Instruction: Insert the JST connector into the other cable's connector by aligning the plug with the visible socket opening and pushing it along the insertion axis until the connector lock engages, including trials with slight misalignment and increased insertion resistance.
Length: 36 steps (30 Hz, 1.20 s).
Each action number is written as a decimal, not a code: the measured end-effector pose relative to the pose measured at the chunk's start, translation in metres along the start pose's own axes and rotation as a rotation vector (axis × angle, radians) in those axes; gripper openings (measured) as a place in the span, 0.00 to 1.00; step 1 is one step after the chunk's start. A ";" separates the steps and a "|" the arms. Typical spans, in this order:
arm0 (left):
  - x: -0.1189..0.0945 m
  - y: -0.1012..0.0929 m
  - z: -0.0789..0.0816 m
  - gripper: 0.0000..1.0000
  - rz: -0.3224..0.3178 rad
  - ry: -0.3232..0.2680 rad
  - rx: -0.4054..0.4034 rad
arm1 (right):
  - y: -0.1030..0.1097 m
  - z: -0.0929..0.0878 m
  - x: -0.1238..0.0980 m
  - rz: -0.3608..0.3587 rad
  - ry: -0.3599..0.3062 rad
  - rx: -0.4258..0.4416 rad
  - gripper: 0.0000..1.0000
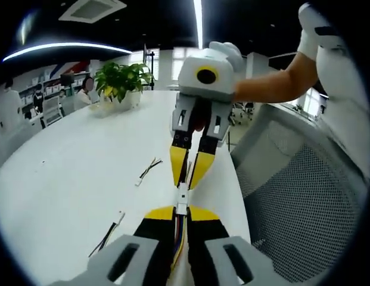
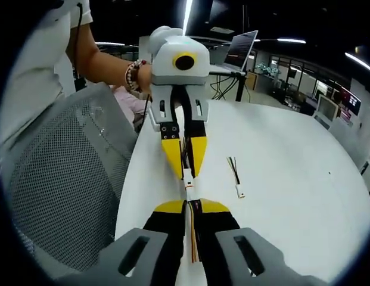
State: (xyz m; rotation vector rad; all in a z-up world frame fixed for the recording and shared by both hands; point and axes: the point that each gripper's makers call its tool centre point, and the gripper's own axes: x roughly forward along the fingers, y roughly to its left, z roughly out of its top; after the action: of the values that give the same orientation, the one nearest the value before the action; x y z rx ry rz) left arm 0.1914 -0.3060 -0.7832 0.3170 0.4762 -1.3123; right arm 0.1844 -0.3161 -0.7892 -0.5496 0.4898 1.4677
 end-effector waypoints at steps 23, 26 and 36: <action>-0.002 0.001 0.004 0.00 -0.012 -0.063 -0.049 | -0.003 -0.003 -0.001 -0.006 0.011 0.018 0.04; -0.004 0.001 0.007 0.00 -0.016 -0.094 -0.064 | -0.001 -0.002 -0.002 -0.005 0.009 0.008 0.04; -0.007 -0.003 0.008 0.00 -0.020 -0.101 -0.054 | 0.002 0.004 -0.006 0.003 -0.035 0.016 0.04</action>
State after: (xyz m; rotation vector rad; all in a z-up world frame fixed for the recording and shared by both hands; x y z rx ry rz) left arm 0.1879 -0.3043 -0.7728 0.2003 0.4295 -1.3256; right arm 0.1822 -0.3182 -0.7830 -0.5106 0.4747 1.4730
